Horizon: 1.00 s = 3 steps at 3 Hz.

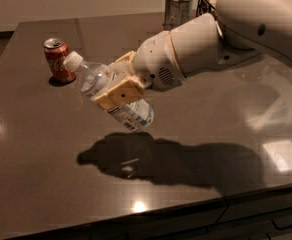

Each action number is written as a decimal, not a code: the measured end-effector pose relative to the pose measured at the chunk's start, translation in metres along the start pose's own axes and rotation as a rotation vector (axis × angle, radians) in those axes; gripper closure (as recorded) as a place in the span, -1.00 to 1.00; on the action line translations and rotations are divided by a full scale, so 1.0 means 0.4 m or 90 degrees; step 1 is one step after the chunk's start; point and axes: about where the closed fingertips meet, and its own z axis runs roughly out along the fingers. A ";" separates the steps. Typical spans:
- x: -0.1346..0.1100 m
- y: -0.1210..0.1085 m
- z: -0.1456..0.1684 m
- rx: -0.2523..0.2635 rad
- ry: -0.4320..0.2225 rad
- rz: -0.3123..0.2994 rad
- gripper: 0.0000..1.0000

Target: Place blue plastic bottle upright

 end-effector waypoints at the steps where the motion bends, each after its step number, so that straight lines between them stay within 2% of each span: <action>1: 0.005 -0.027 -0.039 0.052 -0.094 0.027 1.00; 3: 0.058 -0.088 -0.107 0.141 -0.225 0.051 1.00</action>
Offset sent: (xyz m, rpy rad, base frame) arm 0.0402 -0.0633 0.0006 0.4155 -0.0474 -0.2718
